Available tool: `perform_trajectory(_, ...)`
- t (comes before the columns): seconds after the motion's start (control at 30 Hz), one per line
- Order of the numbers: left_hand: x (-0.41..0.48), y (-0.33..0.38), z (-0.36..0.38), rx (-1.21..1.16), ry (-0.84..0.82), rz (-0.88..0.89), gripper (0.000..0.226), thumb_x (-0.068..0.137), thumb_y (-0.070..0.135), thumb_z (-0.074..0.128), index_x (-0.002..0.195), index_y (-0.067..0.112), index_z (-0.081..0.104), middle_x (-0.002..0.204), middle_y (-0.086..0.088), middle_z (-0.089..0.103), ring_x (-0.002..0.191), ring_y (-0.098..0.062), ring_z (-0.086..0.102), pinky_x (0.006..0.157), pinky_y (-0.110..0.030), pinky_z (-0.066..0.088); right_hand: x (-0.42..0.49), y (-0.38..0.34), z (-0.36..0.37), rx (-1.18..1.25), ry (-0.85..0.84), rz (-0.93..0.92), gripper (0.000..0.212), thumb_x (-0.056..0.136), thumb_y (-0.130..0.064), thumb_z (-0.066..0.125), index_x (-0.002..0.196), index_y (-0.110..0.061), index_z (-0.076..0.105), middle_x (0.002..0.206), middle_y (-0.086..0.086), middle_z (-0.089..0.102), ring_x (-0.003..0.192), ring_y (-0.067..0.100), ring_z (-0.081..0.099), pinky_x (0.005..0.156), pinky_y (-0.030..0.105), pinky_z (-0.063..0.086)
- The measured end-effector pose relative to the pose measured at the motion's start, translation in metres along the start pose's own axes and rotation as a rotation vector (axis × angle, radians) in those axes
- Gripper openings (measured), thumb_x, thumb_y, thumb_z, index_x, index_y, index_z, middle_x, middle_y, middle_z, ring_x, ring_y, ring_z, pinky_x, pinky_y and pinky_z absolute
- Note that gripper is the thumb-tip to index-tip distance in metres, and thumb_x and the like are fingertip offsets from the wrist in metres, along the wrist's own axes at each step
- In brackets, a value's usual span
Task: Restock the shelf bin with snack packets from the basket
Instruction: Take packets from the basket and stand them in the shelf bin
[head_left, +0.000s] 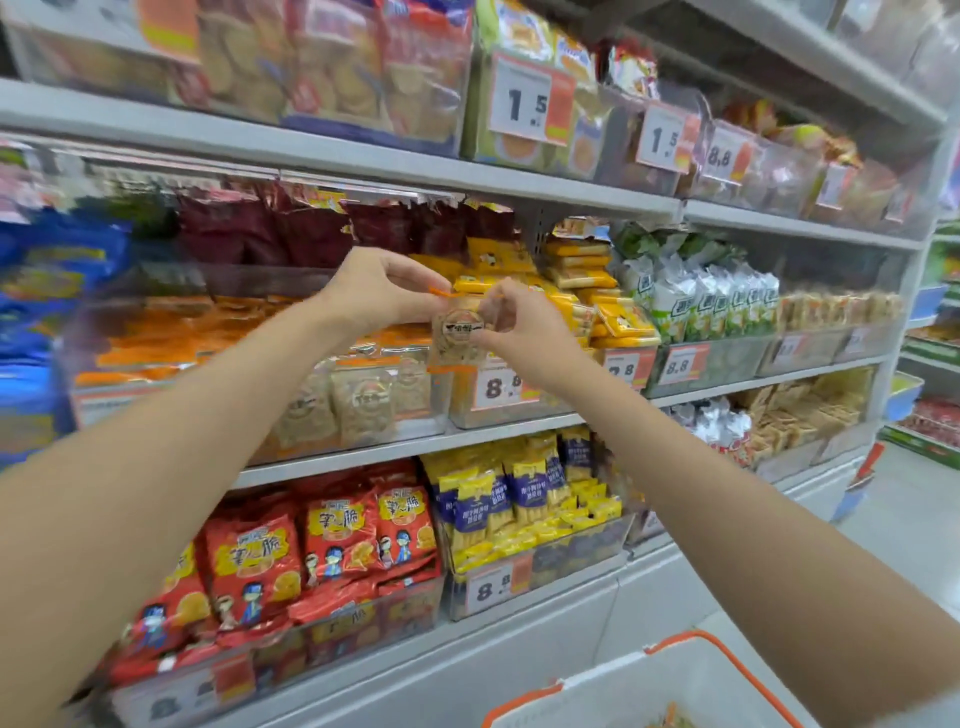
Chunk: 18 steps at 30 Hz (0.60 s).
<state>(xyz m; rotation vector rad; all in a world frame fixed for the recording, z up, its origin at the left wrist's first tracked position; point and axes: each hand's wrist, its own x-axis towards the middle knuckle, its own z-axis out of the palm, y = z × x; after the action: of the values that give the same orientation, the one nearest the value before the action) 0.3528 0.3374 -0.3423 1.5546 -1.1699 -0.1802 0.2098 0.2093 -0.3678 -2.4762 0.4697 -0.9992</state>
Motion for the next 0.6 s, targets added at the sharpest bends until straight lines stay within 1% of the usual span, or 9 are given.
perform_trajectory(0.07, 0.013, -0.008, -0.015, 0.000, 0.061, 0.008, 0.016, 0.072, 0.017, 0.084, 0.086, 0.018, 0.077, 0.079, -0.002, 0.073, 0.068, -0.003, 0.062, 0.068, -0.018, 0.051, 0.020, -0.008, 0.013, -0.038, 0.048, -0.047, 0.025, 0.085, -0.014, 0.071, 0.098, -0.013, 0.050, 0.084, 0.002, 0.058, 0.076, 0.020, 0.056, 0.064, 0.034, 0.045)
perform_trajectory(0.13, 0.021, -0.018, -0.022, 0.018, 0.097, -0.006, 0.016, 0.072, 0.016, 0.084, 0.085, 0.018, 0.076, 0.080, -0.004, 0.073, 0.070, -0.006, 0.062, 0.071, -0.020, 0.053, 0.033, -0.010, 0.025, -0.070, 0.066, -0.101, 0.032, 0.085, -0.012, 0.070, 0.108, -0.014, 0.047, 0.087, -0.001, 0.058, 0.077, 0.020, 0.058, 0.063, 0.033, 0.046)
perform_trajectory(0.17, 0.023, -0.024, -0.024, 0.026, 0.101, -0.017, 0.016, 0.072, 0.014, 0.084, 0.086, 0.016, 0.076, 0.079, -0.004, 0.072, 0.068, -0.005, 0.062, 0.067, -0.017, 0.053, 0.037, -0.009, 0.030, -0.106, 0.066, -0.134, 0.035, 0.085, -0.011, 0.070, 0.110, -0.015, 0.046, 0.088, -0.001, 0.059, 0.077, 0.019, 0.058, 0.061, 0.031, 0.046)
perform_trajectory(0.23, 0.026, -0.036, -0.028, 0.017, 0.113, -0.040, 0.016, 0.072, 0.012, 0.084, 0.085, 0.013, 0.075, 0.074, -0.001, 0.071, 0.059, 0.001, 0.060, 0.058, -0.013, 0.050, 0.044, -0.008, 0.039, -0.181, 0.053, -0.192, 0.035, 0.085, -0.012, 0.070, 0.111, -0.016, 0.047, 0.087, -0.006, 0.057, 0.074, 0.013, 0.054, 0.057, 0.022, 0.038)
perform_trajectory(0.3, 0.030, -0.044, -0.032, -0.019, 0.153, -0.040, 0.014, 0.072, 0.009, 0.083, 0.081, 0.014, 0.074, 0.074, 0.000, 0.071, 0.058, 0.002, 0.062, 0.061, -0.016, 0.050, 0.050, -0.009, 0.045, -0.201, 0.050, -0.223, 0.035, 0.085, -0.013, 0.069, 0.112, -0.017, 0.047, 0.086, -0.008, 0.054, 0.073, 0.009, 0.050, 0.057, 0.016, 0.034)
perform_trajectory(0.4, 0.039, -0.046, -0.041, -0.052, 0.191, 0.003, 0.015, 0.074, 0.004, 0.081, 0.081, 0.016, 0.074, 0.077, -0.001, 0.072, 0.063, -0.001, 0.064, 0.064, -0.018, 0.052, 0.056, -0.013, 0.050, -0.179, 0.058, -0.255, 0.038, 0.087, -0.012, 0.068, 0.118, -0.017, 0.047, 0.088, -0.002, 0.057, 0.076, 0.015, 0.055, 0.064, 0.027, 0.044)
perform_trajectory(0.5, 0.041, -0.051, -0.045, 0.053, 0.065, -0.020, 0.016, 0.072, 0.007, 0.083, 0.085, 0.013, 0.076, 0.079, -0.004, 0.073, 0.066, -0.004, 0.065, 0.060, -0.014, 0.052, 0.060, -0.013, 0.055, -0.336, -0.031, -0.256, 0.036, 0.087, -0.011, 0.064, 0.119, -0.016, 0.049, 0.092, 0.003, 0.061, 0.082, 0.025, 0.058, 0.066, 0.036, 0.048)
perform_trajectory(0.57, 0.039, -0.062, -0.042, 0.228, -0.059, -0.042, 0.018, 0.070, 0.010, 0.085, 0.085, 0.016, 0.077, 0.082, -0.005, 0.075, 0.070, -0.009, 0.065, 0.062, -0.014, 0.054, 0.061, -0.010, 0.060, -0.493, -0.128, -0.244, 0.027, 0.089, -0.012, 0.061, 0.115, -0.014, 0.056, 0.100, 0.008, 0.061, 0.093, 0.030, 0.058, 0.069, 0.035, 0.046)
perform_trajectory(0.6, 0.039, -0.068, -0.039, 0.305, -0.106, -0.049, 0.017, 0.070, 0.012, 0.086, 0.083, 0.018, 0.078, 0.081, -0.004, 0.075, 0.072, -0.010, 0.066, 0.066, -0.017, 0.055, 0.060, -0.008, 0.063, -0.595, -0.156, -0.261, 0.023, 0.090, -0.013, 0.059, 0.113, -0.014, 0.061, 0.104, 0.009, 0.059, 0.099, 0.030, 0.055, 0.071, 0.034, 0.042)
